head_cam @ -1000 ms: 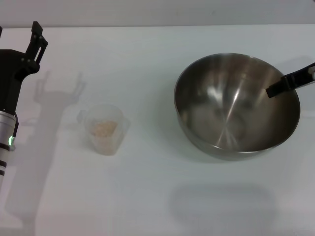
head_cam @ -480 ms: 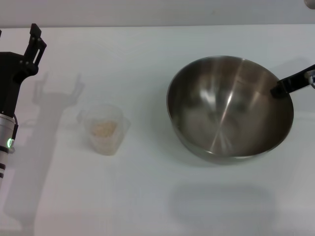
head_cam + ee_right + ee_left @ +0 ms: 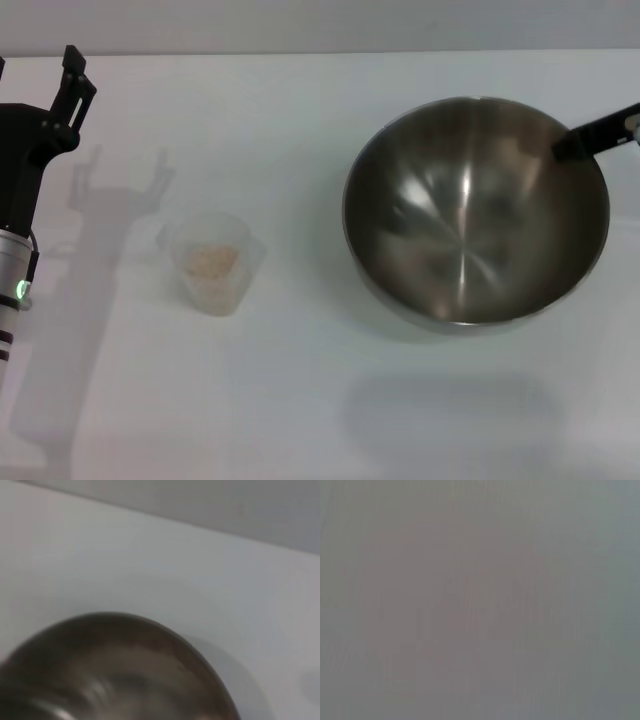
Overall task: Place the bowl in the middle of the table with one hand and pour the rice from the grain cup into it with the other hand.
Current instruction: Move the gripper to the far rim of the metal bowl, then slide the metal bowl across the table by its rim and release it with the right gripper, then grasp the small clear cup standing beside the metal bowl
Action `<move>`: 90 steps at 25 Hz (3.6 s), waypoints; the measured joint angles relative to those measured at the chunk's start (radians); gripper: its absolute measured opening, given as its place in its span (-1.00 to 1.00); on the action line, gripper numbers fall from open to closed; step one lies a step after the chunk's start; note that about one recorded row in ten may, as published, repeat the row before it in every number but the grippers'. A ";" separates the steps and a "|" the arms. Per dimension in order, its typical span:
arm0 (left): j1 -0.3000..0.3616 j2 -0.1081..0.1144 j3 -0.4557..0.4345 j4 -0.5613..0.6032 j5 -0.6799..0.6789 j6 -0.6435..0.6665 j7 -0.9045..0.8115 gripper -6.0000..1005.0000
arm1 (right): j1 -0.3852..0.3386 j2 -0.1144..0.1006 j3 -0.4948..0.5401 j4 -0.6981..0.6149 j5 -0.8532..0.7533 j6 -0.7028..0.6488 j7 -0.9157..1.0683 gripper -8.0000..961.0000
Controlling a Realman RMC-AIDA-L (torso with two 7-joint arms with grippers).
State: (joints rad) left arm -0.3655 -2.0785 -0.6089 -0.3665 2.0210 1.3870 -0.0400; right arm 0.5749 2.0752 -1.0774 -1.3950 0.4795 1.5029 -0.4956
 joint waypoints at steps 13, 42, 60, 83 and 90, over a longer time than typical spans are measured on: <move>0.006 0.000 0.002 -0.007 0.005 0.002 0.000 0.73 | -0.018 0.003 -0.106 -0.011 0.150 -0.069 -0.039 -0.86; 0.024 0.000 0.028 -0.008 0.005 0.051 -0.026 0.73 | -0.040 0.006 -0.266 -0.155 0.045 -0.229 0.005 -0.12; 0.030 0.000 0.027 -0.009 0.005 0.080 -0.026 0.73 | -0.338 0.017 -0.739 0.020 0.043 -1.714 -0.103 -0.09; 0.113 0.007 0.249 0.123 0.006 0.071 -0.017 0.73 | -0.241 0.003 -0.794 1.177 0.050 -3.017 0.573 -0.09; 0.169 0.009 0.349 0.157 0.006 0.067 -0.026 0.73 | -0.205 -0.005 -0.731 1.232 0.050 -3.012 0.571 -0.09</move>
State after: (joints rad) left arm -0.1963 -2.0697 -0.2603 -0.2090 2.0266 1.4540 -0.0658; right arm 0.3703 2.0701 -1.8087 -0.1630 0.5292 -1.5087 0.0757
